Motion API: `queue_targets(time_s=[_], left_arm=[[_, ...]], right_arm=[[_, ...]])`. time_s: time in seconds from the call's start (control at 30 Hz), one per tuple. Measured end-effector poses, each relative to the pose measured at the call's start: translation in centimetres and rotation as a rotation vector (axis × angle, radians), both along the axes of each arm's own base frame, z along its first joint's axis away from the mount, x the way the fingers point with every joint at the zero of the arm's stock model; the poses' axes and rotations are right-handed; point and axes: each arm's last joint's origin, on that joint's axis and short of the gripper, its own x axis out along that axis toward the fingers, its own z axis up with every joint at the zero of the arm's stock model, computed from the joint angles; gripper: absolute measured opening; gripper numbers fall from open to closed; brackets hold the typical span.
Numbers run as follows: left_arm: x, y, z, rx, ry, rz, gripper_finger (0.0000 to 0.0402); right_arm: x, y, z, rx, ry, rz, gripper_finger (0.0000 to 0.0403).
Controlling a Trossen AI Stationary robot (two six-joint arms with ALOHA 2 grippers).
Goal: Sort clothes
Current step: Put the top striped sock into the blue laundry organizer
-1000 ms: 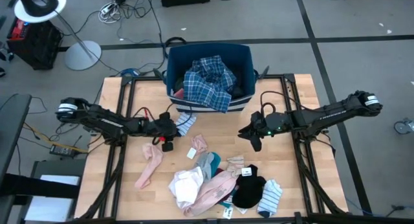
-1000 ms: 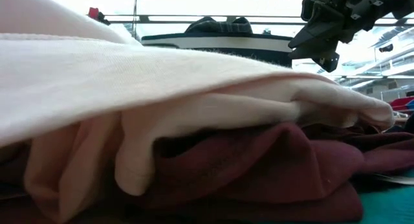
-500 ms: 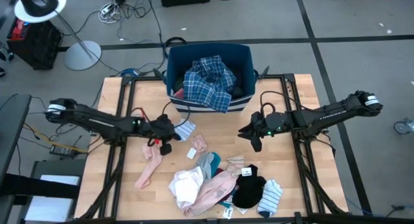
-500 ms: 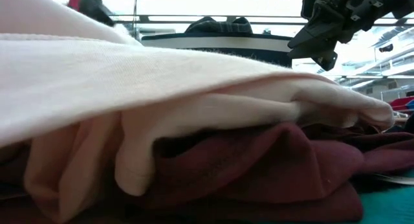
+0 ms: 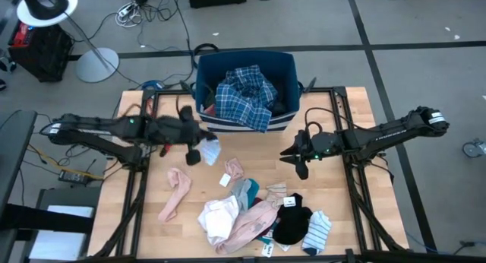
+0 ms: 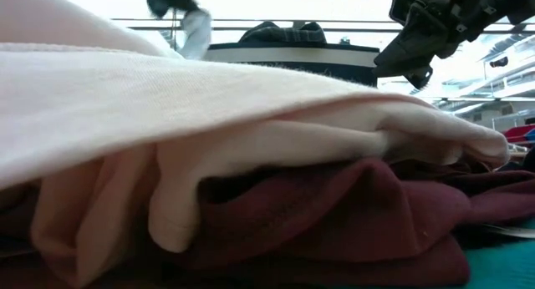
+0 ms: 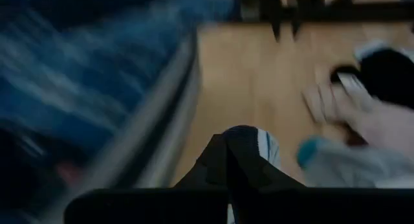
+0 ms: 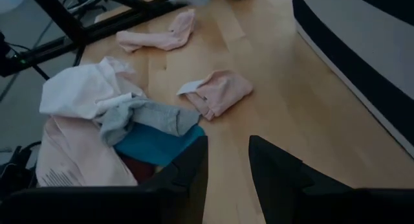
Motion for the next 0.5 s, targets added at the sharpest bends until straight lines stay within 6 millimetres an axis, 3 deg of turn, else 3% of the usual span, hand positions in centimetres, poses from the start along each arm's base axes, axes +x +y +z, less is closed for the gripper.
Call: queue_targets(time_s=[0.33, 0.4, 0.5], left_arm=[[2.2, 3.4, 11.5, 0.275, -0.256, 0.064, 0.0000], [2.9, 4.6, 12.9, 0.292, -0.290, 0.076, 0.0000], [4.4, 6.5, 13.5, 0.276, -0.296, 0.048, 0.0000]], right_arm=[[0.0, -0.2, 0.0, -0.034, -0.006, -0.050, 0.0114], [0.0, -0.2, 0.0, -0.039, -0.007, -0.057, 0.0114], [0.0, -0.2, 0.0, -0.043, -0.007, -0.065, 0.0114]])
